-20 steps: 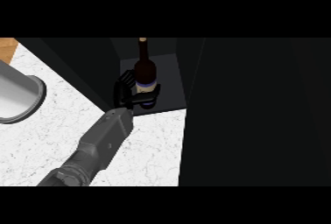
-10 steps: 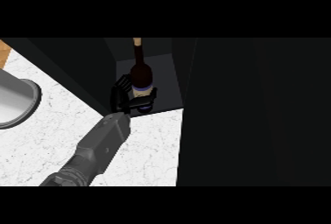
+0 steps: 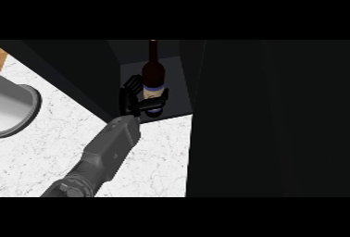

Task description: Pick up the wine, place it into the cabinet and close the cabinet

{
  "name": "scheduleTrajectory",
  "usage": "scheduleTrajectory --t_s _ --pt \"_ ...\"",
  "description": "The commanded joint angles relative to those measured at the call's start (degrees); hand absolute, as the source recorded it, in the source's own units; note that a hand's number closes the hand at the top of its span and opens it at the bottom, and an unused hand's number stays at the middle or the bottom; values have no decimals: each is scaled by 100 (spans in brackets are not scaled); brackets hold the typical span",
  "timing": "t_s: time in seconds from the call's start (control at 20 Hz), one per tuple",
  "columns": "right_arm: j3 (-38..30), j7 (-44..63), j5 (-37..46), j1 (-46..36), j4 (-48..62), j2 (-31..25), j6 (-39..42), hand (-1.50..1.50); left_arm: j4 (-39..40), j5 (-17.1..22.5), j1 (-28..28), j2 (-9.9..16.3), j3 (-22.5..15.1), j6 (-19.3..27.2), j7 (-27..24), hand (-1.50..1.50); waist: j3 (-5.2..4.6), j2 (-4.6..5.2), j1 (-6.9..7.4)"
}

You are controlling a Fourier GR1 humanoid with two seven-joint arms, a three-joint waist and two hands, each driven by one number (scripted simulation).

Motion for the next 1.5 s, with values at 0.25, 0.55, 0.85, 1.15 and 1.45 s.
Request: scheduleTrajectory --t_s 0.25,0.55,0.85,1.15,1.45 --pt "-131 -74 -124 269 -112 -29 110 -150 -112 166 -339 -15 -105 282 152 150 7 -4 58" --pt "-125 -139 -102 150 35 34 52 -150 -38 213 -754 -15 -143 562 446 150 6 30 105" --pt "-274 -334 -171 365 15 -37 232 -150 2 308 -1128 -15 -63 771 676 150 19 65 131" --pt "-337 -204 -198 348 -57 -111 220 -150 151 368 -1285 -15 22 830 948 150 15 56 184" --pt "-342 -210 -156 328 -42 -150 236 -150 396 157 -1325 139 -133 982 954 150 14 89 234"
